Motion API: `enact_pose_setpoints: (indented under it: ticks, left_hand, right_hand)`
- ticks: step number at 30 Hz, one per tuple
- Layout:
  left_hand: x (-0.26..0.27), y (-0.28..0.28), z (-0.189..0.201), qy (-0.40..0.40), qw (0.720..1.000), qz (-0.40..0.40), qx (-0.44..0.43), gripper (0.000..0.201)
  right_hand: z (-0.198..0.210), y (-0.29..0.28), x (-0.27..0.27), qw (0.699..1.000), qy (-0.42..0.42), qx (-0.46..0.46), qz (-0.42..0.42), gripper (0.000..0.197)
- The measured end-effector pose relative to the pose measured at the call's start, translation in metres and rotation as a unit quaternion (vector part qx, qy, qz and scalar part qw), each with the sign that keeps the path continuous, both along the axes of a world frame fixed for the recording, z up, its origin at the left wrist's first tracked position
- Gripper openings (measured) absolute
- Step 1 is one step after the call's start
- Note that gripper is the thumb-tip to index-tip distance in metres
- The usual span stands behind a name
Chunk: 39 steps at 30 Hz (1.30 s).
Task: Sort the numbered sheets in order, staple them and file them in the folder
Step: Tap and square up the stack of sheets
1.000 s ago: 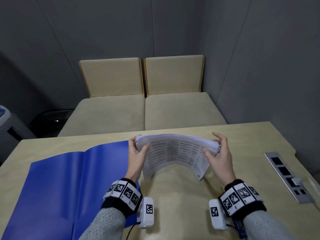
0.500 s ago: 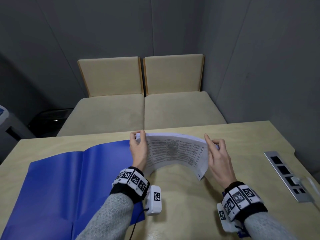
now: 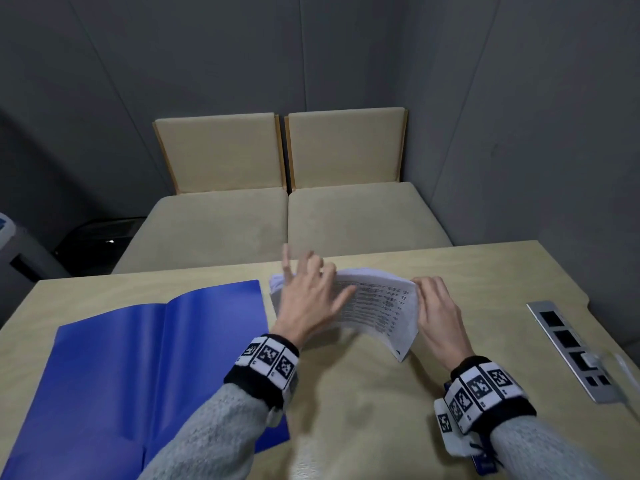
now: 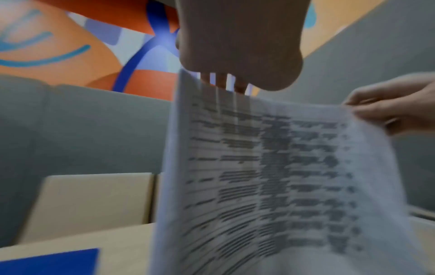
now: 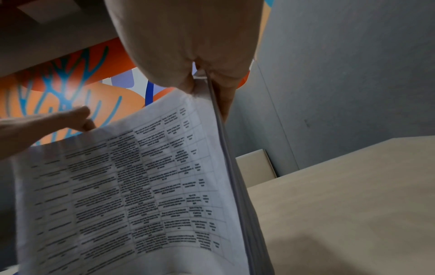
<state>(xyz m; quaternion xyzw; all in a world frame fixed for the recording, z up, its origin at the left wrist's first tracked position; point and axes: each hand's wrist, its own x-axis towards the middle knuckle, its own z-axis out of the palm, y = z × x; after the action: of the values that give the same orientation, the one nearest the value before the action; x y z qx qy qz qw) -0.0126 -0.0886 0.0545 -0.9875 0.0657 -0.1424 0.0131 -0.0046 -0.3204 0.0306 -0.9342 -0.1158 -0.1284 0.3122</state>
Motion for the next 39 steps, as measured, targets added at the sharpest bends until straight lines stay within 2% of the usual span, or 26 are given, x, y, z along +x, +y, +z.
enact_pose_setpoints:
  ticks: [2,4,9,13,16,18,19,20,21,23,24,26,28,30,32,35,37,39]
  left_hand:
    - [0.006,-0.02,0.007,0.051,0.995,-0.08,0.018,0.039]
    - [0.012,-0.04,0.013,0.091,0.988,-0.127,0.017,0.027]
    - [0.024,-0.061,0.02,0.132,0.986,-0.105,-0.004,0.032]
    - [0.023,-0.055,0.023,0.14,0.984,-0.107,0.005,0.03]
    - [0.015,-0.035,0.032,0.107,0.989,-0.083,-0.052,0.032]
    - [0.014,-0.015,0.043,0.075,0.985,-0.032,-0.15,0.035]
    - [0.014,-0.004,0.048,0.064,0.974,-0.005,-0.217,0.034]
    - [0.014,0.006,0.052,0.063,0.949,0.012,-0.307,0.032]
    - [0.014,0.014,0.053,0.075,0.908,0.016,-0.413,0.03]
    - [0.01,0.024,0.053,0.126,0.796,0.012,-0.592,0.032]
    - [0.007,0.028,0.05,0.148,0.753,0.015,-0.64,0.031]
    - [0.0,0.03,0.04,0.174,0.713,0.04,-0.677,0.028]
    - [-0.008,0.031,0.025,0.177,0.69,0.07,-0.698,0.028]
    - [-0.015,0.03,0.009,0.16,0.682,0.1,-0.707,0.025]
    - [-0.021,0.024,-0.003,0.123,0.694,0.128,-0.697,0.022]
    - [-0.03,0.009,-0.008,0.035,0.716,0.135,-0.684,0.021]
    - [-0.035,0.0,-0.007,-0.026,0.712,0.128,-0.69,0.019]
    - [-0.041,-0.007,-0.006,-0.059,0.702,0.11,-0.702,0.019]
  right_hand:
    - [0.001,0.001,-0.001,1.0,0.007,-0.002,-0.002,0.018]
    - [0.002,0.002,-0.001,1.0,0.015,-0.006,-0.002,0.017]
    - [0.005,0.001,-0.002,1.0,0.017,-0.012,0.007,0.019]
    - [0.003,-0.005,-0.002,0.997,0.038,0.065,-0.028,0.019]
    - [-0.01,-0.018,-0.003,0.972,0.089,0.201,-0.083,0.053]
    - [-0.016,-0.021,-0.008,0.937,0.158,0.296,-0.096,0.079]
    - [-0.018,-0.019,-0.01,0.917,0.202,0.333,-0.091,0.087]
    - [-0.021,-0.017,-0.01,0.895,0.245,0.364,-0.078,0.092]
    - [-0.021,-0.013,-0.01,0.873,0.284,0.391,-0.06,0.095]
    - [-0.019,-0.004,-0.005,0.824,0.35,0.444,-0.017,0.095]
    - [-0.014,0.0,-0.003,0.806,0.368,0.464,0.009,0.087]
    - [0.002,0.008,0.002,0.781,0.383,0.491,0.051,0.058]
    - [0.015,0.011,0.006,0.748,0.417,0.512,0.067,0.046]
    - [0.021,0.013,0.009,0.74,0.45,0.496,0.061,0.045]
    - [0.024,0.02,0.007,0.759,0.453,0.466,0.029,0.037]
    - [0.034,0.035,-0.001,0.79,0.387,0.475,-0.006,0.029]
    - [0.04,0.042,-0.005,0.813,0.322,0.485,0.007,0.024]
    - [0.045,0.044,-0.009,0.822,0.276,0.497,0.031,0.023]
